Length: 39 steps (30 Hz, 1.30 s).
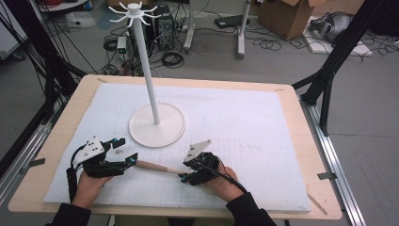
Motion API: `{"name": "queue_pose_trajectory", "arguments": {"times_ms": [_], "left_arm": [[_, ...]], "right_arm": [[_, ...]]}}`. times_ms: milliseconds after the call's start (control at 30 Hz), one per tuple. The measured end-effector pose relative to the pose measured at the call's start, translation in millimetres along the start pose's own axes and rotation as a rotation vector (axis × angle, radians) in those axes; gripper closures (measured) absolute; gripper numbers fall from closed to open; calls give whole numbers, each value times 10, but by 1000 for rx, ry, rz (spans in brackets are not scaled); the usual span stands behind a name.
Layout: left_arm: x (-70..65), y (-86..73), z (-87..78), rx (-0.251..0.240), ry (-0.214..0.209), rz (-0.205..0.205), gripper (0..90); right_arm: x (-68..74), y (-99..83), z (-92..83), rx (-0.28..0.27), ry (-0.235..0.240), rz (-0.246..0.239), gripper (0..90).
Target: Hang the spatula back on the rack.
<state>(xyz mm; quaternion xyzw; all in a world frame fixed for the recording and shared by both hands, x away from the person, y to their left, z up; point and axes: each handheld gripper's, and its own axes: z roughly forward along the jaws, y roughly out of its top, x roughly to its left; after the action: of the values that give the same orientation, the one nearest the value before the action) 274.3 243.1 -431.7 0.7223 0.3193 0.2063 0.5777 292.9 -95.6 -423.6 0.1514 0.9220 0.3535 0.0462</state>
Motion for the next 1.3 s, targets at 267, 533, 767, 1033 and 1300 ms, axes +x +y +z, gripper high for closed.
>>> {"name": "queue_pose_trajectory", "arguments": {"times_ms": [267, 533, 767, 1033, 1300], "left_arm": [[-3, -9, 16, 10, -5, -4, 219], [-18, 1, 35, 9, -11, -9, 228], [-48, 33, 6, -18, -14, -20, 244], [-99, 166, -38, -98, -19, -59, 243], [-160, 454, 124, -109, -41, -82, 187]], "right_arm": [[-7, 10, 80, 63, 12, -1, 629], [4, 44, 109, 106, 28, -37, 778], [29, 77, 68, 111, -8, -47, 784], [-12, 63, -183, -27, -83, 9, 785], [-28, 73, -391, -202, -179, 61, 785]]}}
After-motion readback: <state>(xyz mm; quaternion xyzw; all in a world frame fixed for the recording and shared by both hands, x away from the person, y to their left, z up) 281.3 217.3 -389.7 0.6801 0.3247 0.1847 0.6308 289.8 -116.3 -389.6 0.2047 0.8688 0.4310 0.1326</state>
